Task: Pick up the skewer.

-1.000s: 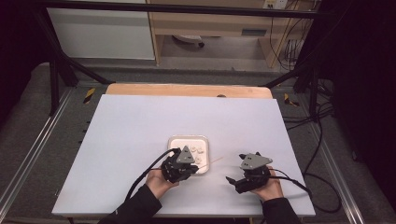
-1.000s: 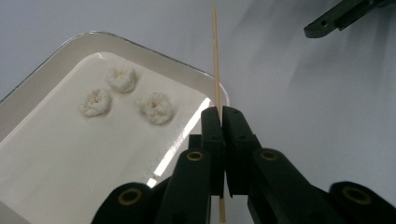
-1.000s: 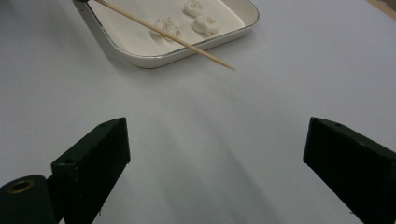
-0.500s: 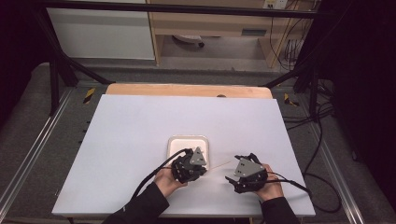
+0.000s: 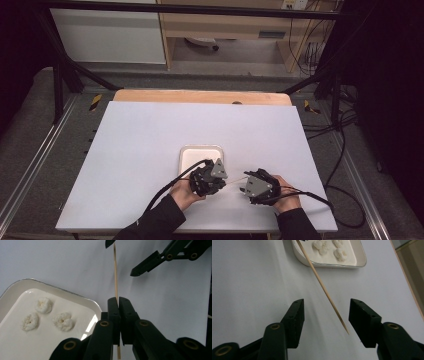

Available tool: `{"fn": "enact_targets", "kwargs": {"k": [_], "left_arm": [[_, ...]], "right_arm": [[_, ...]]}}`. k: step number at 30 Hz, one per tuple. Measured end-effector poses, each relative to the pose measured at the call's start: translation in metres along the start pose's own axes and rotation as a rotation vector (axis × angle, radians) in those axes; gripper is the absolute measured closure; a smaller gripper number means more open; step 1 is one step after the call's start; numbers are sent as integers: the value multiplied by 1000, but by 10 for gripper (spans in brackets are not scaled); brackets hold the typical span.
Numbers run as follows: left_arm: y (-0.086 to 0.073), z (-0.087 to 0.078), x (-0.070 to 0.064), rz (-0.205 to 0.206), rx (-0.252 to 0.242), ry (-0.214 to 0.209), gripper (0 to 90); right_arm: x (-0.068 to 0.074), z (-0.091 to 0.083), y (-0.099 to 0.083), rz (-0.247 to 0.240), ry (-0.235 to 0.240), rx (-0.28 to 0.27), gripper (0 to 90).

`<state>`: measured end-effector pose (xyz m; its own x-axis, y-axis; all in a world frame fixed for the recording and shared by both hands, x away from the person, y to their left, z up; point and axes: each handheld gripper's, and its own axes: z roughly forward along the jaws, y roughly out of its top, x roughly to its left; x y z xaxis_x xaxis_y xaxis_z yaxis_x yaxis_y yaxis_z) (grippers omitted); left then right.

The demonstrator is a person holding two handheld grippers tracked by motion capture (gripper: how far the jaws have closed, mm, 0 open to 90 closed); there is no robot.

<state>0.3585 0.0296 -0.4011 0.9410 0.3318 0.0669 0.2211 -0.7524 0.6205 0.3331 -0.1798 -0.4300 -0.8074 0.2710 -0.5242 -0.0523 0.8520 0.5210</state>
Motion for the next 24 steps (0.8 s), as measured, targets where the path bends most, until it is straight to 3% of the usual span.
{"fn": "enact_targets", "kwargs": {"k": [8, 15, 17, 18, 19, 21, 24], "left_arm": [[5, 7, -5, 28, 26, -14, 877], [8, 11, -9, 45, 28, -28, 877], [8, 11, -9, 46, 28, -34, 877], [8, 11, -8, 50, 29, -35, 877], [8, 10, -8, 51, 32, -37, 877], [8, 10, -7, 52, 32, -41, 877], [8, 10, -7, 49, 30, -45, 877]], "right_arm": [[5, 8, 4, -125, 7, 28, 612], [5, 9, 5, -180, 24, 25, 717], [4, 10, 5, -215, 33, 26, 742], [6, 9, 6, -208, 45, 32, 755], [5, 9, 5, -237, 52, 35, 779], [5, 9, 5, -238, 56, 37, 791], [5, 9, 4, -283, 69, 34, 836]]}}
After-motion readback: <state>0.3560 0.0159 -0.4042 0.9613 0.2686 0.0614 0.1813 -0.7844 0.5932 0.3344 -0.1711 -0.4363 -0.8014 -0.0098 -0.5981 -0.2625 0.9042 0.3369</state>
